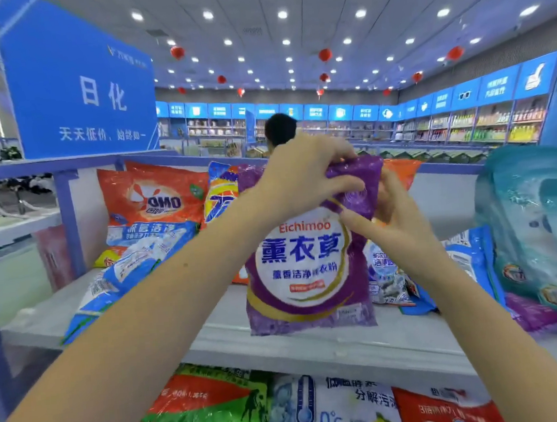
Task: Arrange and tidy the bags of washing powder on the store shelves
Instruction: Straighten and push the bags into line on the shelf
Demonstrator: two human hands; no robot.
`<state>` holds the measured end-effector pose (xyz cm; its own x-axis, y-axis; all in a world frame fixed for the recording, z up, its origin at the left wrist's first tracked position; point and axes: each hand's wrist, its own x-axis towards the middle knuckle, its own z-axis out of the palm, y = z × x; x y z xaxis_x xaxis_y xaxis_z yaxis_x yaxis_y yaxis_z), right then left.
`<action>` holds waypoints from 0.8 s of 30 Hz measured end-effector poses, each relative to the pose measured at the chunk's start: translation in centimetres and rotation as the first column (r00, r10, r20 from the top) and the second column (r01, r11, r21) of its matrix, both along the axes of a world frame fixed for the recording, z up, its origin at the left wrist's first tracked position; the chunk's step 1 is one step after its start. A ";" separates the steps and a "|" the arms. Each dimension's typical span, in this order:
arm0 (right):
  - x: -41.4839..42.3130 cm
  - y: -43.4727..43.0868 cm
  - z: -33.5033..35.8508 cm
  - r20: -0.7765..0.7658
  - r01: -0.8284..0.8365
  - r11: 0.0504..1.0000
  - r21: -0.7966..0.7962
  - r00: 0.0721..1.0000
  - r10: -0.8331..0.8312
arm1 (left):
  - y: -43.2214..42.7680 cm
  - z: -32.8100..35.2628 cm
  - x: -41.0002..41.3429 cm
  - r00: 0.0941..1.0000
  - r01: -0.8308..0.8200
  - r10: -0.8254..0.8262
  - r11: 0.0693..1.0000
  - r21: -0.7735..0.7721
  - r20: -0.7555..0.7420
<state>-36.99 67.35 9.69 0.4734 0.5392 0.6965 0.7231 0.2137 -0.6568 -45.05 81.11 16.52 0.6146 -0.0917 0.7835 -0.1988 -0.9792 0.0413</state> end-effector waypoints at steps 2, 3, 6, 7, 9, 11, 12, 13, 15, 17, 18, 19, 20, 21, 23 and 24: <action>-0.1 0.1 0.3 -0.056 -0.044 0.999 0.000 0.997 0.044 | -0.2 -0.5 0.3 0.997 0.083 -0.083 0.996 -0.015 0.007; -0.1 0.1 0.3 -0.064 -0.030 0.999 0.015 0.998 0.031 | -0.2 -0.6 0.4 0.993 0.119 -0.118 0.992 -0.043 0.018; 0.0 0.1 -0.2 -0.115 0.030 0.997 0.075 0.993 -0.021 | 0.2 -1.3 0.6 0.989 0.141 -0.135 0.982 -0.125 0.059; 0.1 0.1 -0.2 -0.127 0.062 0.994 0.094 0.991 -0.050 | 0.3 -1.7 0.5 0.990 0.122 -0.110 0.983 -0.137 0.093; 0.8 0.0 -0.1 -0.158 0.128 0.983 0.129 0.982 -0.107 | 0.9 -2.8 0.2 0.976 0.093 -0.047 0.973 -0.211 0.213; 1.4 -0.3 0.2 -0.217 0.165 0.971 0.174 0.968 -0.125 | 1.4 -4.3 -0.6 0.956 0.148 -0.010 0.878 -0.455 0.292; 1.7 -0.5 0.4 -0.254 0.176 0.964 0.201 0.959 -0.123 | 1.5 -5.4 -0.9 0.955 0.198 -0.019 0.785 -0.587 0.296; 1.9 -0.5 0.6 -0.286 0.182 0.955 0.232 0.952 -0.112 | 1.5 -6.7 -1.0 0.958 0.241 -0.050 0.675 -0.697 0.283; 2.0 -0.6 0.9 -0.324 0.195 0.939 0.284 0.941 -0.097 | 1.1 -9.5 -0.7 0.957 0.290 -0.149 0.440 -0.850 0.249; 2.0 -0.6 1.1 -0.356 0.206 0.922 0.327 0.931 -0.082 | 0.5 -12.0 0.0 0.943 0.279 -0.252 0.247 -0.928 0.216; 2.0 -0.7 1.2 -0.380 0.212 0.914 0.346 0.922 -0.070 | 0.0 -12.8 0.3 0.934 0.259 -0.301 0.202 -0.945 0.192; 2.1 -0.8 1.2 -0.402 0.213 0.908 0.361 0.914 -0.054 | -0.5 -13.4 0.6 0.927 0.244 -0.336 0.194 -0.950 0.170; 2.2 -1.0 1.1 -0.421 0.210 0.906 0.368 0.906 -0.039 | -1.0 -13.7 0.8 0.925 0.240 -0.346 0.205 -0.949 0.159; 2.4 -1.3 1.1 -0.434 0.205 0.909 0.363 0.901 -0.030 | -1.4 -13.8 1.0 0.926 0.247 -0.341 0.223 -0.943 0.162; 2.7 -2.1 1.0 -0.447 0.192 0.922 0.336 0.894 -0.023 | -2.0 -14.1 1.2 0.929 0.273 -0.324 0.277 -0.921 0.177; 2.9 -2.7 0.9 -0.450 0.185 0.930 0.317 0.893 -0.024 | -2.2 -14.3 1.3 0.933 0.278 -0.314 0.308 -0.910 0.179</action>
<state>-34.06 64.68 10.57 0.8084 0.2351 0.5397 0.4154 0.4217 -0.8060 -43.75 78.91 2.19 0.7279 0.4828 0.4868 -0.4482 -0.2022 0.8707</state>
